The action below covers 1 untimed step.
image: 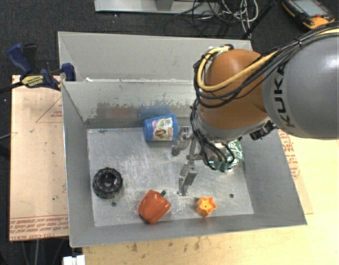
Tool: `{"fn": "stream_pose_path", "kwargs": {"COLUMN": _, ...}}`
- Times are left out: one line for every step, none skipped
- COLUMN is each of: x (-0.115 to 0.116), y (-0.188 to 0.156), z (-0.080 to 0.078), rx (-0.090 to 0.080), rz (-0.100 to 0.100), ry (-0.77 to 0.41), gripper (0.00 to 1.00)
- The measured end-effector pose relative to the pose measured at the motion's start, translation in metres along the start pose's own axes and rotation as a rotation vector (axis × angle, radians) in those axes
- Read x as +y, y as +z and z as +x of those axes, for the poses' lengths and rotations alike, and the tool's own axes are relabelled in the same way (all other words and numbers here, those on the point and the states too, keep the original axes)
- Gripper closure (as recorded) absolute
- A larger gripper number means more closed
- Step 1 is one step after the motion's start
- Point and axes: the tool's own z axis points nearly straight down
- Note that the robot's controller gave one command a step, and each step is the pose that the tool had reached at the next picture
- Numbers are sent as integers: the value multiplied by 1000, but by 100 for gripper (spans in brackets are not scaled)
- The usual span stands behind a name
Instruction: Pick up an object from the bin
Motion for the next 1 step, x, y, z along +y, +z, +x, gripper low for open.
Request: {"fn": "stream_pose_path", "kwargs": {"x": -1, "y": -4, "z": -2, "rx": -8, "rz": 0, "ry": 2, "gripper": 0}}
